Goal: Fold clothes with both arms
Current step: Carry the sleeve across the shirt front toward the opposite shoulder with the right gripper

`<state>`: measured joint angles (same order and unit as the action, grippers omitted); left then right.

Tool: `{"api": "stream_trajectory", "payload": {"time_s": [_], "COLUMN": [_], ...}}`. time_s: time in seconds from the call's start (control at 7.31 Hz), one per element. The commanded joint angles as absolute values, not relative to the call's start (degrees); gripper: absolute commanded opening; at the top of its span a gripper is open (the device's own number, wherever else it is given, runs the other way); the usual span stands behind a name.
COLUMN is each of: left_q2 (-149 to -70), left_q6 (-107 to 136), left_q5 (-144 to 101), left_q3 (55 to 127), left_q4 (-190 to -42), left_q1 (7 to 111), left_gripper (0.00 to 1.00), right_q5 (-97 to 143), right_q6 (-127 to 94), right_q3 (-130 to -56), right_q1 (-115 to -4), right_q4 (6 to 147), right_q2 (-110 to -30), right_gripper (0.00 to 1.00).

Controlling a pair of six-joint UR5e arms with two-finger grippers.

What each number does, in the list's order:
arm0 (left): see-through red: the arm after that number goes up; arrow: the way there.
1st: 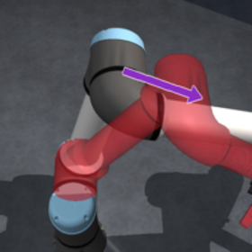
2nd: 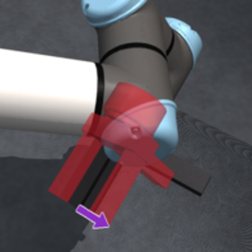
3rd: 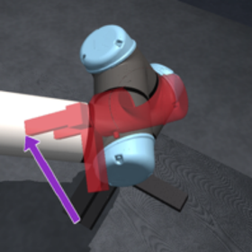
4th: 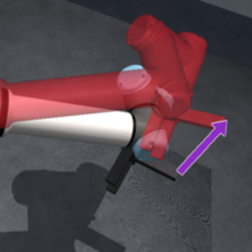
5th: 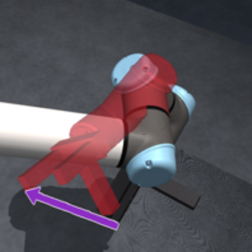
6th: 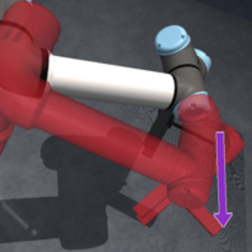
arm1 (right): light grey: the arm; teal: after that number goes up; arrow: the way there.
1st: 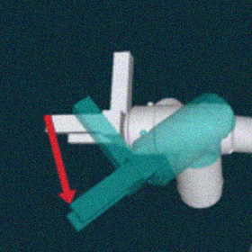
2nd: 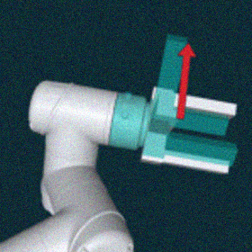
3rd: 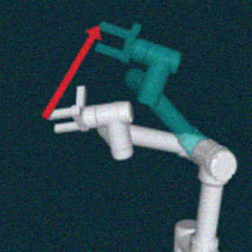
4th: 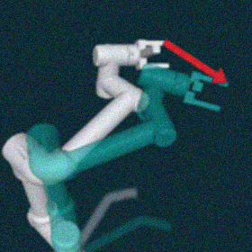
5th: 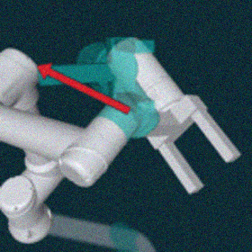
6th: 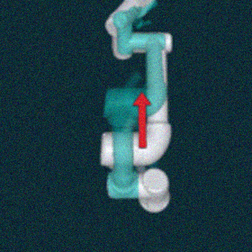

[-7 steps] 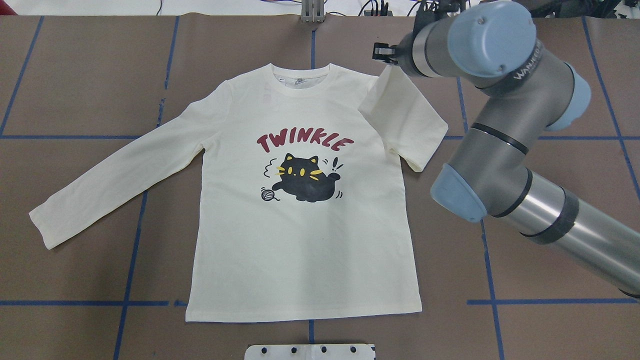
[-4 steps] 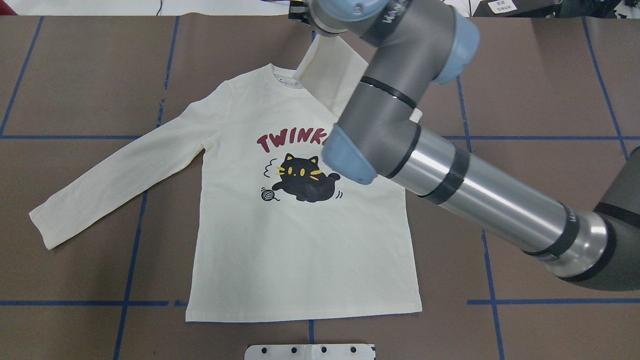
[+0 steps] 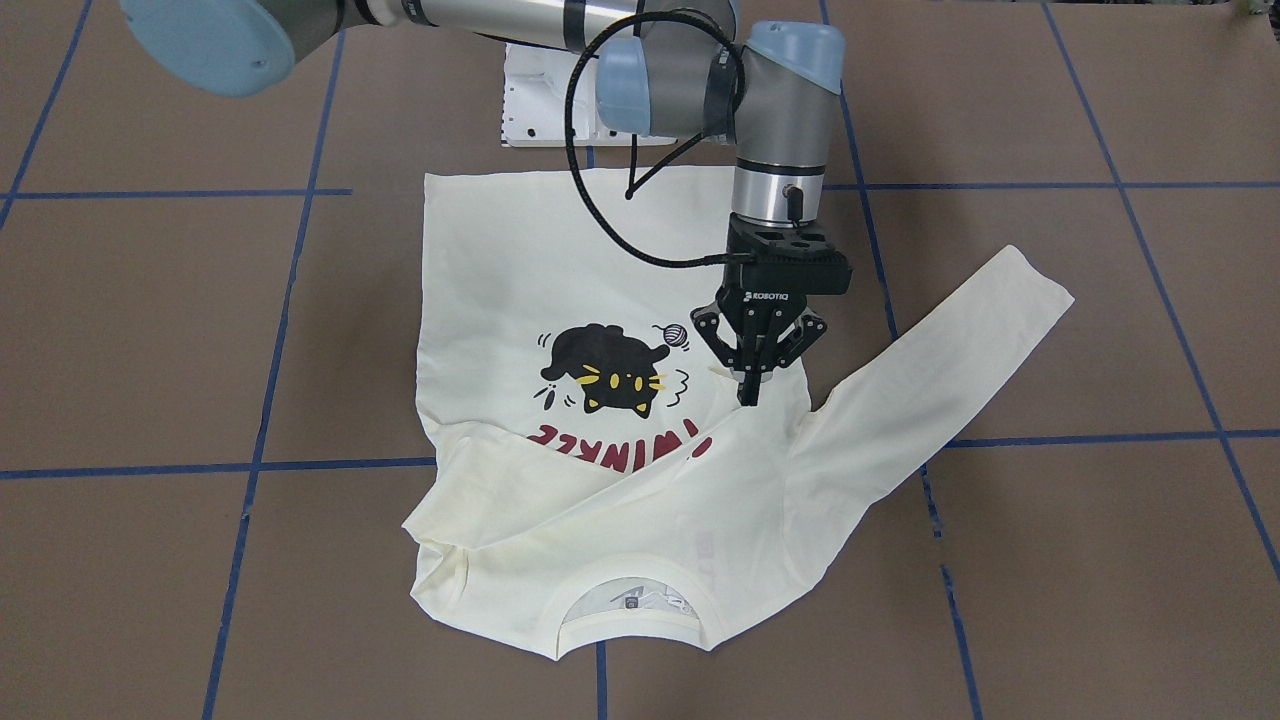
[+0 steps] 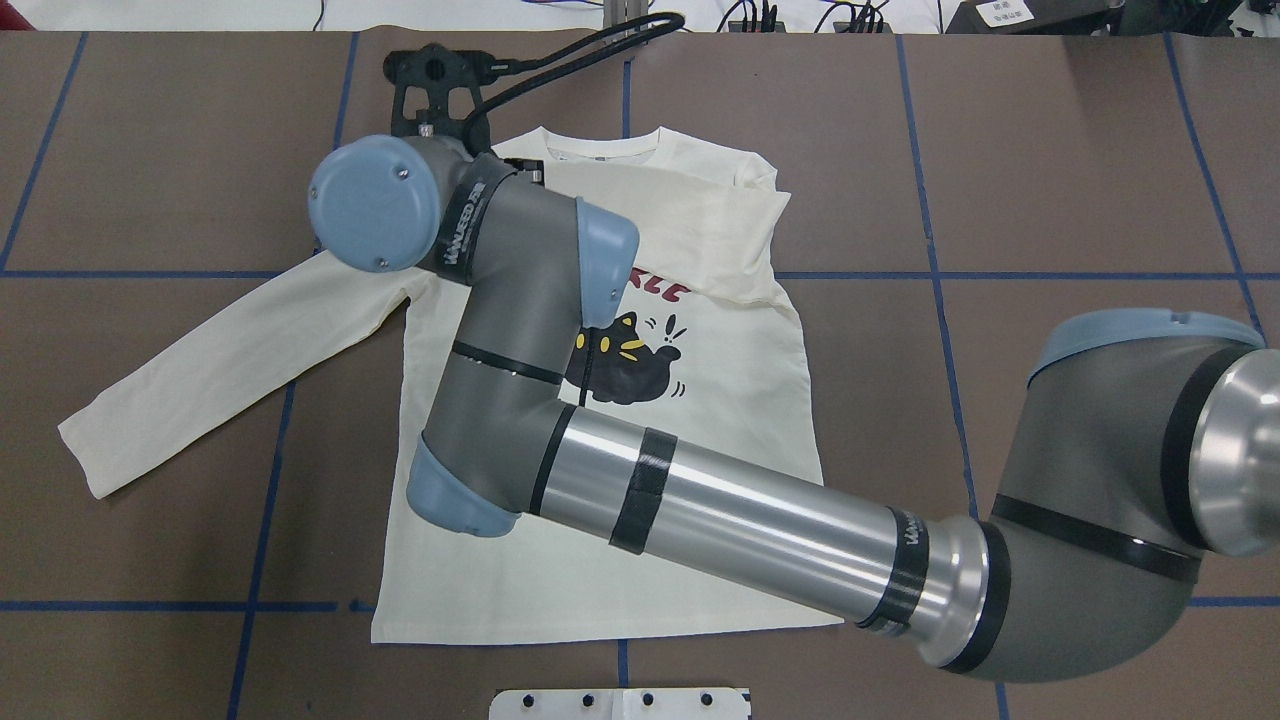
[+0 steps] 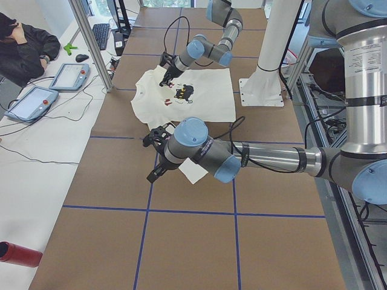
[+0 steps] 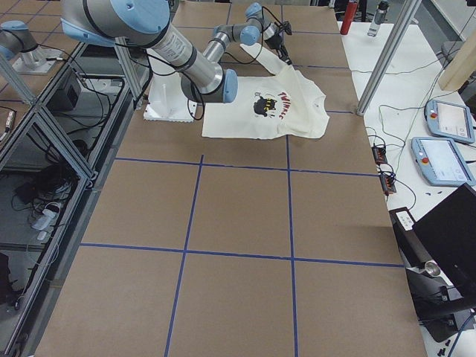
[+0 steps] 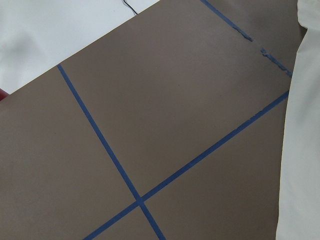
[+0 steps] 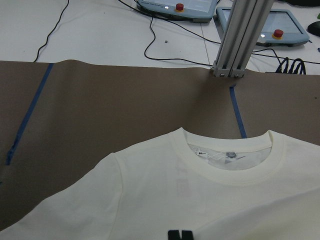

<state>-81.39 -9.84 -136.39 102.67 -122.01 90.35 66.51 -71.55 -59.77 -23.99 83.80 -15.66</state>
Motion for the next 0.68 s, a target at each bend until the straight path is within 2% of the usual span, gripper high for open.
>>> {"api": "stream_trajectory", "payload": {"time_s": [0.0, 0.27, 0.55], "left_q2": [-81.3, -81.3, -81.3], "left_q6": [-9.8, -9.7, -9.6], "left_q5": [-136.4, -136.4, -136.4], "left_q3": [102.5, 102.5, 102.5], "left_q4": [-122.0, -122.0, -122.0], "left_q1": [90.4, 90.4, 90.4], "left_gripper": [1.0, 1.0, 1.0], "right_q5": [66.1, 68.7, 69.4], "right_q6": [-71.8, -71.9, -75.2], "right_q3": [-57.0, -56.8, -52.8], "right_q1": [-22.9, -23.0, -23.0], "right_q4": [83.8, 84.0, 83.9], "right_q2": [-12.0, -10.2, -10.3], "right_gripper": [0.0, 0.0, 0.0]}}
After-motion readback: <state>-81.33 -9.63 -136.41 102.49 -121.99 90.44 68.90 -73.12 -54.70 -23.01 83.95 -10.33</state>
